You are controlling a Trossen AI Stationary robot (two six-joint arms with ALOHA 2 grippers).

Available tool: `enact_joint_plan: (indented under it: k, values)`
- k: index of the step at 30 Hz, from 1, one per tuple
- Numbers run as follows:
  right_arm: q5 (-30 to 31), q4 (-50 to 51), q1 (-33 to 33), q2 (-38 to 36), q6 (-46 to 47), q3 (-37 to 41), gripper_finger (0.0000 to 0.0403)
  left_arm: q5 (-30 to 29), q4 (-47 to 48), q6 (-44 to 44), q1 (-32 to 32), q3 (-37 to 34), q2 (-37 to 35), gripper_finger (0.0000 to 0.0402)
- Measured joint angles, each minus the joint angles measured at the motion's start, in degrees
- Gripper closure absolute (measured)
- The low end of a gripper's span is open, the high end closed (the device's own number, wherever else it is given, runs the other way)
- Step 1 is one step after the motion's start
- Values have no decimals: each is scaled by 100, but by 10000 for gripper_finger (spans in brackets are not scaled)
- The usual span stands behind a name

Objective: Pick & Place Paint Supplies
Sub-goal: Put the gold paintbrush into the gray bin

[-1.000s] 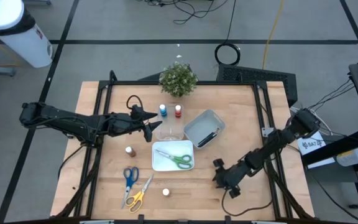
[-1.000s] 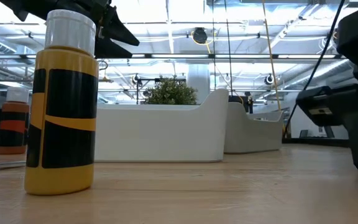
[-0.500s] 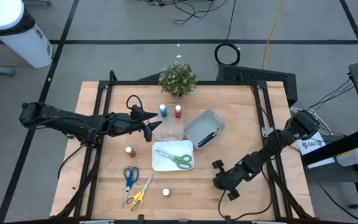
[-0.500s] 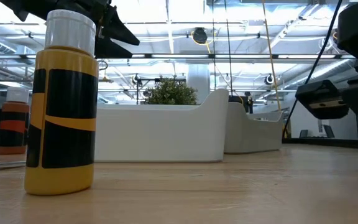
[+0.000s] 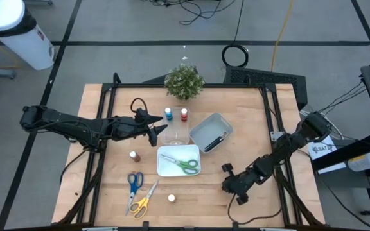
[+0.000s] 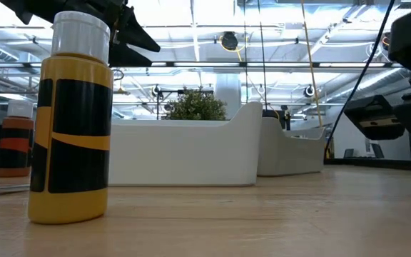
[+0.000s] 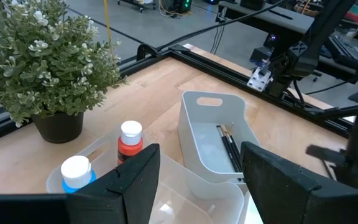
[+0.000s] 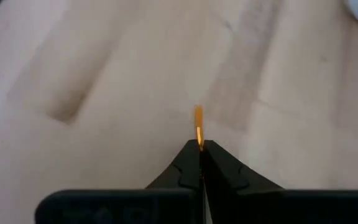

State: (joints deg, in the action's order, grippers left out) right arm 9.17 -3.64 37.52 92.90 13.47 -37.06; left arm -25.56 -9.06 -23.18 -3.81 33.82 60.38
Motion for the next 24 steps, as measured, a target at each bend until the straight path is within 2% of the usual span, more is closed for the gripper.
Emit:
enact_joint_plan:
  k: [11, 16, 20, 24]
  values:
    - [593, -273, -2, -1118, -438, 26, 403, 0, -2, 0, -1, 0, -2, 165]
    - [887, -535, -32, -1571, -935, 19, 403, 0, -5, 0, -1, 0, 0, 165]
    - [1041, -831, -288, -1994, -1340, 17, 403, 1, -7, 0, -2, 0, 0, 165]
    - [1008, -1145, -753, -2375, -2175, 15, 403, 1, -9, 0, -2, 0, -1, 165]
